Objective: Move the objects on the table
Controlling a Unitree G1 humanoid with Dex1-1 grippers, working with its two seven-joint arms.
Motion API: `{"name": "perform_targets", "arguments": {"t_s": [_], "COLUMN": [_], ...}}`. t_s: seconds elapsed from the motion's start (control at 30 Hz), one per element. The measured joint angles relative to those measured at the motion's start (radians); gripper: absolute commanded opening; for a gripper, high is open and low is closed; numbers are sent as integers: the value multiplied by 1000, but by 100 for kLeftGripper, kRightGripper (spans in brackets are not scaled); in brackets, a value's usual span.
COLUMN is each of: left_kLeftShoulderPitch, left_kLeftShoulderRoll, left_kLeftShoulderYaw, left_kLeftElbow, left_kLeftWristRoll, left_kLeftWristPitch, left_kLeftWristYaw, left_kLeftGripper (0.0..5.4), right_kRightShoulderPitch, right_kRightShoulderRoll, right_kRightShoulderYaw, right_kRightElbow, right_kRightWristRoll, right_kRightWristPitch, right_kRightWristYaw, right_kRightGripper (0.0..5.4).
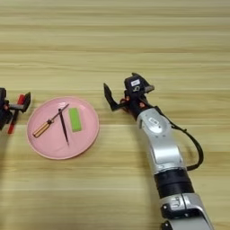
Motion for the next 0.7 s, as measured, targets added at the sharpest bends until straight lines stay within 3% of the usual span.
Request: {"name": "perform_targets", "arguments": {"t_s": [0.7], "left_kLeftShoulderPitch": [42], "left_kLeftShoulderRoll": [0], "left_kLeftShoulderYaw": [7], "left_kLeftElbow": [-132], "left_kLeftWristRoll": [-1], "left_kLeftWristPitch": [41], "left_kLeftWristYaw": [-1], "left_kLeftGripper": [537], "right_kRightShoulderPitch": [-29], "right_kRightShoulderRoll": [13], "right_kRightShoulderYaw": [96], "right_kRightElbow": [41], "right_kRightWristRoll": [-62], "right_kRightWristPitch": [95], "right_kRightWristYaw": [45], "right_kRightGripper": [540]}}
